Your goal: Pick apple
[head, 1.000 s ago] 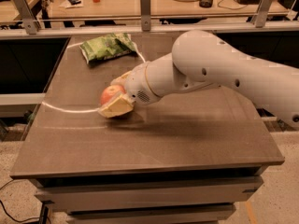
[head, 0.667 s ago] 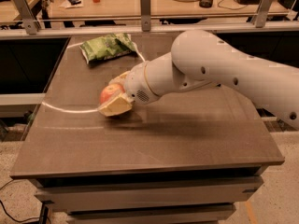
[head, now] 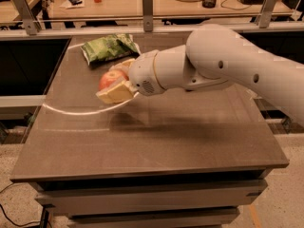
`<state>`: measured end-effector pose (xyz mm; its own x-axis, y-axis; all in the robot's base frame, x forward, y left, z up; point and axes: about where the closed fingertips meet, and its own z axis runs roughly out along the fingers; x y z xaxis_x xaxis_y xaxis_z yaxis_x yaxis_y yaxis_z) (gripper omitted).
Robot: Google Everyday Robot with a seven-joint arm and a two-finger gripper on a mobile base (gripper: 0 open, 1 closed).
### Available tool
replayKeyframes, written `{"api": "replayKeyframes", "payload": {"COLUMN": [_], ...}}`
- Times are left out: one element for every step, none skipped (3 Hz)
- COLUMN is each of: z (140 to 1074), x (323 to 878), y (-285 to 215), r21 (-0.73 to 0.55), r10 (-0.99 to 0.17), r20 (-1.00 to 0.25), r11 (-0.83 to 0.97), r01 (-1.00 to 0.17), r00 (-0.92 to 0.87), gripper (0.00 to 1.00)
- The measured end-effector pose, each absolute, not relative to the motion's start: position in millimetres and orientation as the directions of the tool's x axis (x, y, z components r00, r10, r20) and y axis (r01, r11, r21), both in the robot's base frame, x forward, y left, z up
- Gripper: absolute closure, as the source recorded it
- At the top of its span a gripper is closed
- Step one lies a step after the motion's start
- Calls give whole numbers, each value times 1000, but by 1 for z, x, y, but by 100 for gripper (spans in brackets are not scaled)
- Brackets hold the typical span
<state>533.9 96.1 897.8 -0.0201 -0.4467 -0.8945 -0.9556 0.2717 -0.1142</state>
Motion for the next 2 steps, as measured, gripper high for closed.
{"api": "replayKeyframes", "payload": {"z": [928, 933], "x": [539, 535], "y": [90, 91], "r21": [-121, -143], "r10": [-322, -315], "r20": [-947, -948], "r11": [297, 286], "r01": [-947, -948], "r00": [20, 48], "gripper": [100, 100]}}
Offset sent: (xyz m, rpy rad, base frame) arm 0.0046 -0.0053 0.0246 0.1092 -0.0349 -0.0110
